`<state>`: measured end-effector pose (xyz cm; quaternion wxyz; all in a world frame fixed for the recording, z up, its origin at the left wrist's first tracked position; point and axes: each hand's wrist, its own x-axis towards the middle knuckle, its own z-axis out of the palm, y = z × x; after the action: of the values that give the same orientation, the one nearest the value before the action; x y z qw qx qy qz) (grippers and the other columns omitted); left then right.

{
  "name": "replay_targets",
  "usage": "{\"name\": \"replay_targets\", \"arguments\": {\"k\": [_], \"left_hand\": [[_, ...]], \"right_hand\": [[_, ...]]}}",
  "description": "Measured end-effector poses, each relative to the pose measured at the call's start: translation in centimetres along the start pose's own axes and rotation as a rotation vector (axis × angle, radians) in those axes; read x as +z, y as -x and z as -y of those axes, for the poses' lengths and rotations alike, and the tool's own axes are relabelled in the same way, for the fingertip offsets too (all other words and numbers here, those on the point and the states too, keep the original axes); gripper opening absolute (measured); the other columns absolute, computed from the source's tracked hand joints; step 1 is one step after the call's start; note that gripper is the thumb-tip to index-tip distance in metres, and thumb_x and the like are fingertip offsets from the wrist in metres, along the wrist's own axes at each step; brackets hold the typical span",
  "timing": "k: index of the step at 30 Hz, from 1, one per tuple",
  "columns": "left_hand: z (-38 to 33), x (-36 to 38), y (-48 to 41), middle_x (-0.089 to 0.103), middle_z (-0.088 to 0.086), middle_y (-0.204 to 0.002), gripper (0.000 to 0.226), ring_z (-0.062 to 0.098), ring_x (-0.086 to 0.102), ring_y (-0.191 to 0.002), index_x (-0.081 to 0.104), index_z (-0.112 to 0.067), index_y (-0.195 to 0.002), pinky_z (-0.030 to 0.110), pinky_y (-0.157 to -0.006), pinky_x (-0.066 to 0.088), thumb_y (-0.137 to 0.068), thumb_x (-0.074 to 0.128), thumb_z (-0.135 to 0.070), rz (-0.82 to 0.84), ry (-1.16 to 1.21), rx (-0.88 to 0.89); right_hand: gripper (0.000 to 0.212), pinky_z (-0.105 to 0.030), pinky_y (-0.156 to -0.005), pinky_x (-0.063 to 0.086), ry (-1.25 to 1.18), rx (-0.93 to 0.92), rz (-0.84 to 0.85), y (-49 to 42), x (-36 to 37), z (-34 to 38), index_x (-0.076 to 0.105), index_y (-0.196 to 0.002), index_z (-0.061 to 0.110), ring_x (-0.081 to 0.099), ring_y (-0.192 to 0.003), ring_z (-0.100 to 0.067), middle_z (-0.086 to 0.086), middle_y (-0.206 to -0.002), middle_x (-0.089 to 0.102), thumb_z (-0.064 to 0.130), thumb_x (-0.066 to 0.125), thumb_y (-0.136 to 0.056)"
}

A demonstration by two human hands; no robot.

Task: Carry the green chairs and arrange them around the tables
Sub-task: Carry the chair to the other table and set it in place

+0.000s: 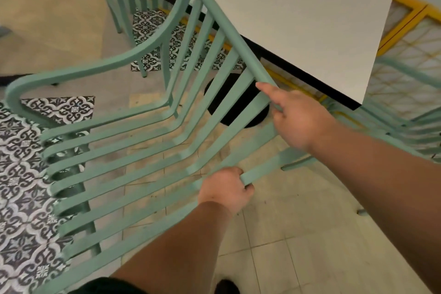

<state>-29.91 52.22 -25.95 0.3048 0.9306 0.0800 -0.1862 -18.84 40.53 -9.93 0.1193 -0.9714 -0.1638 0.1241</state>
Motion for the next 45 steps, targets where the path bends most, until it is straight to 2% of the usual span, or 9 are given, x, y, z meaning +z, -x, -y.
{"name": "replay_targets", "arguments": {"k": [8, 11, 15, 27, 35, 38, 41, 43, 45], "left_hand": [[1.5, 0.3, 1.9, 0.071, -0.001, -0.099, 0.033, 0.025, 0.068, -0.096, 0.068, -0.026, -0.105, 0.037, -0.084, 0.059, -0.088, 0.054, -0.05, 0.049, -0.03, 0.068], [2.4, 0.5, 3.3, 0.069, -0.003, -0.095, 0.034, 0.024, 0.068, -0.092, 0.068, -0.026, -0.1, 0.038, -0.083, 0.059, -0.084, 0.053, -0.052, 0.071, -0.033, 0.098], [4.5, 0.7, 5.4, 0.064, -0.007, -0.09, 0.031, 0.019, 0.066, -0.088, 0.065, -0.028, -0.094, 0.036, -0.079, 0.058, -0.084, 0.051, -0.053, 0.121, -0.08, 0.142], [11.9, -2.1, 10.4, 0.067, -0.007, -0.093, 0.035, 0.015, 0.066, -0.088, 0.068, -0.026, -0.096, 0.029, -0.074, 0.052, -0.081, 0.053, -0.055, 0.184, -0.161, 0.203], [15.1, -4.6, 11.6, 0.07, -0.01, -0.093, 0.053, 0.012, 0.068, -0.087, 0.072, -0.03, -0.099, 0.034, -0.078, 0.058, -0.073, 0.044, -0.066, 0.181, -0.2, 0.178], [15.0, -5.4, 11.7, 0.068, -0.01, -0.091, 0.054, 0.011, 0.065, -0.084, 0.07, -0.03, -0.097, 0.033, -0.077, 0.057, -0.073, 0.049, -0.074, 0.215, -0.189, 0.158], [14.2, -7.0, 12.5, 0.068, -0.014, -0.103, 0.081, 0.009, 0.06, -0.099, 0.071, -0.035, -0.109, 0.035, -0.091, 0.051, -0.063, 0.049, -0.098, 0.257, -0.065, 0.183], [12.7, -8.1, 13.7, 0.063, -0.021, -0.119, 0.099, 0.002, 0.056, -0.112, 0.067, -0.036, -0.13, 0.036, -0.103, 0.047, -0.061, 0.043, -0.103, 0.132, 0.176, 0.183], [9.4, -9.7, 14.9, 0.052, -0.037, -0.121, 0.091, -0.015, 0.051, -0.109, 0.06, -0.036, -0.139, 0.033, -0.106, 0.047, -0.067, 0.055, -0.091, -0.063, 0.378, 0.113]], "right_hand": [[0.063, -0.035, -0.069, 0.046, -0.03, 0.059, -0.014, 2.9, 0.8, 0.7, 0.02, -0.156, 0.056, 0.057, -0.078, -0.017, -0.002, -0.112, 0.042, 0.022, 0.038, -0.107], [0.063, -0.029, -0.056, 0.04, -0.054, 0.08, 0.003, 4.4, 1.5, 1.1, 0.02, -0.156, 0.056, 0.056, -0.07, -0.015, 0.001, -0.102, 0.047, 0.021, 0.038, -0.106], [0.065, -0.025, -0.054, 0.037, -0.07, 0.102, 0.018, 6.9, 2.5, 2.4, 0.02, -0.156, 0.055, 0.055, -0.069, -0.013, 0.008, -0.092, 0.042, 0.02, 0.038, -0.105], [0.073, -0.021, -0.054, 0.041, -0.12, 0.185, 0.138, 12.0, 4.9, 9.8, 0.002, -0.159, 0.053, 0.055, -0.071, -0.011, 0.007, -0.093, 0.039, 0.022, 0.04, -0.106], [0.074, -0.02, -0.05, 0.036, -0.162, 0.149, 0.169, 12.3, 6.2, 13.1, -0.003, -0.159, 0.05, 0.055, -0.069, -0.009, 0.01, -0.095, 0.037, 0.023, 0.04, -0.105], [0.073, -0.019, -0.059, 0.045, -0.189, 0.115, 0.184, 12.2, 5.9, 12.6, -0.001, -0.159, 0.05, 0.059, -0.074, -0.01, 0.007, -0.103, 0.043, 0.028, 0.043, -0.105], [0.074, -0.03, -0.088, 0.049, -0.209, 0.044, 0.256, 11.7, 4.3, 12.1, -0.001, -0.158, 0.052, 0.058, -0.101, -0.012, 0.004, -0.127, 0.044, 0.054, 0.046, -0.102], [0.074, -0.033, -0.092, 0.042, -0.169, 0.002, 0.214, 9.7, 3.1, 11.0, 0.006, -0.16, 0.048, 0.05, -0.11, -0.016, 0.003, -0.126, 0.04, 0.062, 0.045, -0.098], [0.07, -0.039, -0.104, 0.041, -0.079, -0.081, 0.06, 6.4, 1.9, 9.8, 0.024, -0.161, 0.033, 0.046, -0.124, -0.023, -0.003, -0.135, 0.042, 0.059, 0.045, -0.099]]}}
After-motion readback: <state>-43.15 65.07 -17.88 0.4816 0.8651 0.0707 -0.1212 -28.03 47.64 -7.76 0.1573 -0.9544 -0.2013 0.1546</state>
